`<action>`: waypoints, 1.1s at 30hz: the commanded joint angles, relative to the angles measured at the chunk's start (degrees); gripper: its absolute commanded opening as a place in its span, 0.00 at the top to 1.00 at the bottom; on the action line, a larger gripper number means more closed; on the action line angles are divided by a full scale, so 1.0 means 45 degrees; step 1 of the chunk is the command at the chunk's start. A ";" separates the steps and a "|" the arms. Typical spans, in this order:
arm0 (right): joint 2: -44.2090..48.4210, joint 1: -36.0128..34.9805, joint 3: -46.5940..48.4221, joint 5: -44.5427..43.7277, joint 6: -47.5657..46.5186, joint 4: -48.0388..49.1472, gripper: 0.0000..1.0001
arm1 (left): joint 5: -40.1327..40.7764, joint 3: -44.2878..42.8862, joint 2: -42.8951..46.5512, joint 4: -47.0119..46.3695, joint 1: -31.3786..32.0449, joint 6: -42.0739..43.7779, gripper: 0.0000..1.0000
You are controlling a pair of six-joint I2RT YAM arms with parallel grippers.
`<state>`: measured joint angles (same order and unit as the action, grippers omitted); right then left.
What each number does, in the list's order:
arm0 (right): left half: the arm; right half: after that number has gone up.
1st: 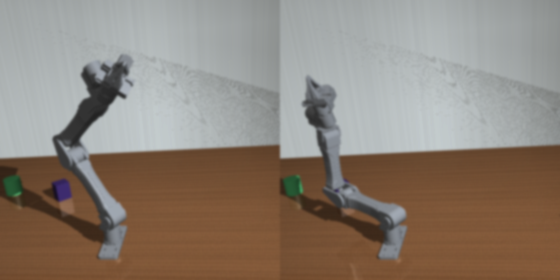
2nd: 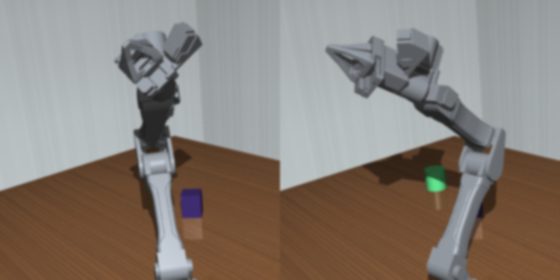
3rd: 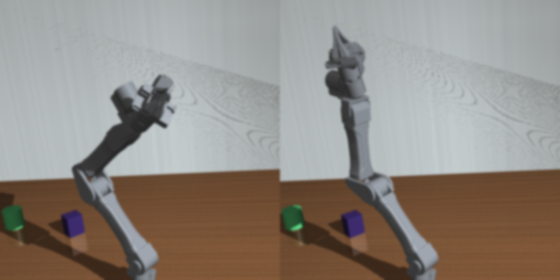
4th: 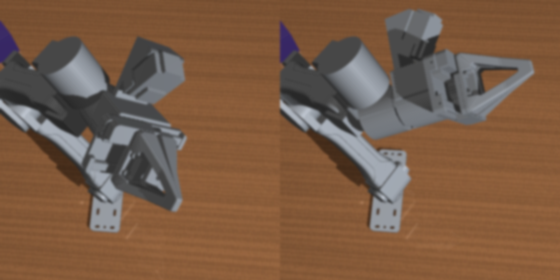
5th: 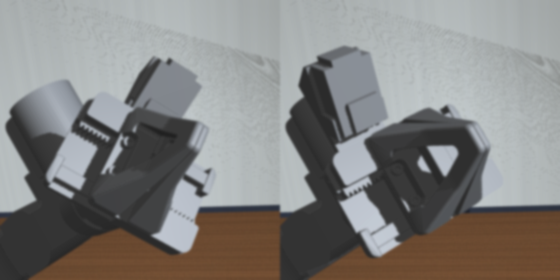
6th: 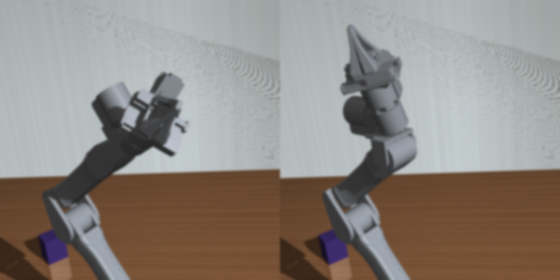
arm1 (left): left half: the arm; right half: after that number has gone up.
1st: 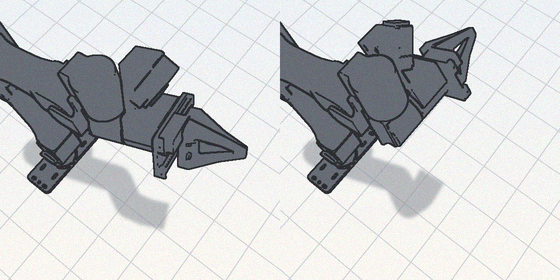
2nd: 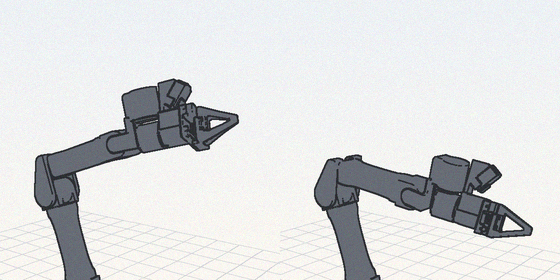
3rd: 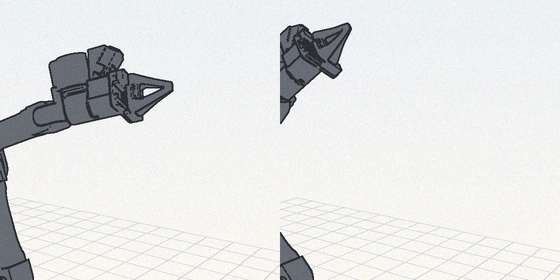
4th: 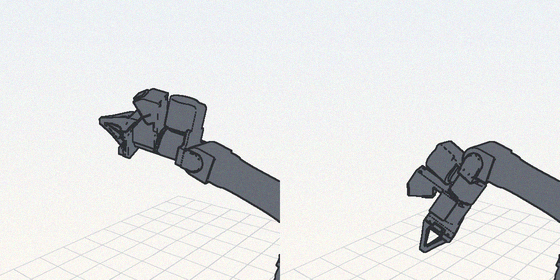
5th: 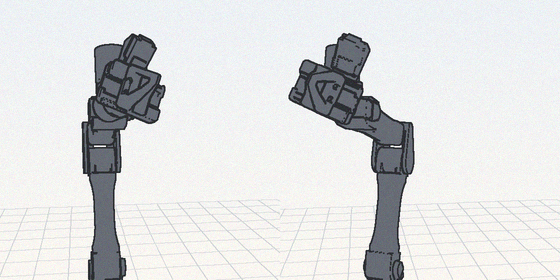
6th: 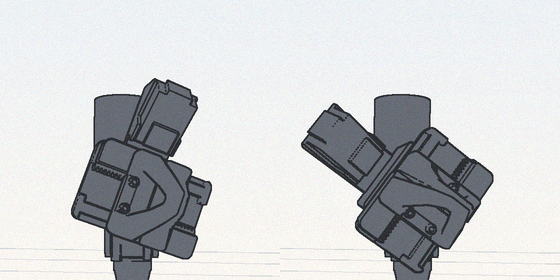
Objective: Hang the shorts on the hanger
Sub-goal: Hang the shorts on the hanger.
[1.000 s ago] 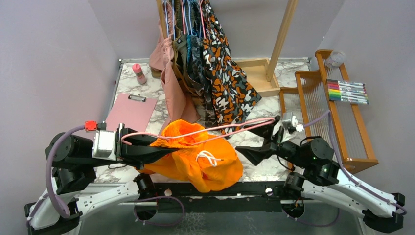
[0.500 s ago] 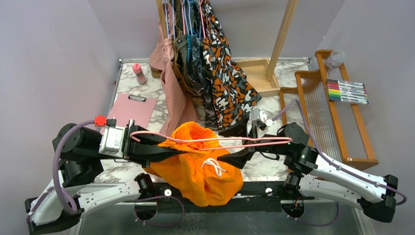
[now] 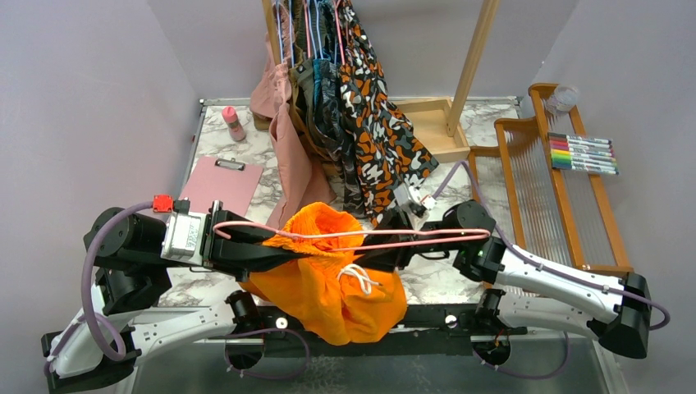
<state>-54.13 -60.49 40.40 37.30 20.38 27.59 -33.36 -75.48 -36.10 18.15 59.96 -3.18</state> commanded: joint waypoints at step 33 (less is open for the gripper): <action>0.4230 -0.0073 0.3007 -1.0449 -0.6181 -0.3630 0.99 | 0.6775 -0.3402 -0.4135 -0.3560 -0.0052 0.4662 1.00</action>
<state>-32.34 -60.49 47.27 -4.47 -1.34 7.66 -8.80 -80.75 -45.39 10.39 59.96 11.03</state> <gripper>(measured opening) 0.009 0.123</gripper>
